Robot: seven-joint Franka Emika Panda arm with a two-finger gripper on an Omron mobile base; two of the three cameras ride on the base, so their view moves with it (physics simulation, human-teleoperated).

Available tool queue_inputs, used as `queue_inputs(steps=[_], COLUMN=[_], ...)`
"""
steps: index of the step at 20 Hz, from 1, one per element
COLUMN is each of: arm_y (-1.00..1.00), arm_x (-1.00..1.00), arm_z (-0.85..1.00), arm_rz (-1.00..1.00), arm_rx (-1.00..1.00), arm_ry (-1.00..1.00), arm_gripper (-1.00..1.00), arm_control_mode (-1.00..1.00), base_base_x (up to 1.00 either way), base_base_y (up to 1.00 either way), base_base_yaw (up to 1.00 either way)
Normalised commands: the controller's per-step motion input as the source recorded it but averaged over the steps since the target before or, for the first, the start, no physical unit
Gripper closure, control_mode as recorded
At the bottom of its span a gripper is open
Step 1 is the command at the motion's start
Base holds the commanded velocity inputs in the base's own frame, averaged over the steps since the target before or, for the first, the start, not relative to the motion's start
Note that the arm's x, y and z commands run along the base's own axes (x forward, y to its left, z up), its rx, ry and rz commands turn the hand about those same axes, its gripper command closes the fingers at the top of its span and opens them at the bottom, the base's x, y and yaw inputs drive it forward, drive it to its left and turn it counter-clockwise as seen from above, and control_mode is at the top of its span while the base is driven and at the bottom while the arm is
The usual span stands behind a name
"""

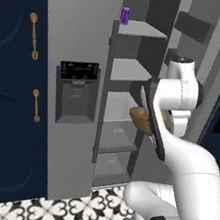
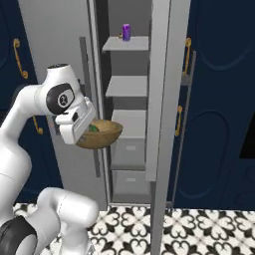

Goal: Pick the chicken drumstick and broccoli from their plates and place them in the bowl. Then put the bowl in the fridge.

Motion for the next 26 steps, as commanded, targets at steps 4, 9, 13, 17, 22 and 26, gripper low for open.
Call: queue_inputs(steps=[4, 9, 13, 17, 22, 26], arm_y=[0.00, 0.00, 0.00, 0.00, 0.00, 0.00], arm_x=[0.00, 0.00, 0.00, 0.00, 0.00, 0.00], arm_z=[0.00, 0.00, 0.00, 0.00, 0.00, 0.00], arm_rz=[0.00, 0.00, 0.00, 0.00, 0.00, 0.00], arm_rx=[0.00, 0.00, 0.00, 0.00, 0.00, 0.00], arm_ry=[0.00, 0.00, 0.00, 0.00, 0.00, 0.00], arm_gripper=[1.00, 1.00, 1.00, 1.00, 1.00, 1.00], arm_control_mode=[1.00, 1.00, 1.00, 1.00, 1.00, 1.00], base_base_x=[0.77, 0.58, 0.34, 0.30, 0.46, 0.41], base_base_y=[0.07, -0.01, -0.21, -0.26, -0.28, -0.29], base_base_yaw=[-0.05, 0.00, 0.00, 0.01, 0.03, 0.06])
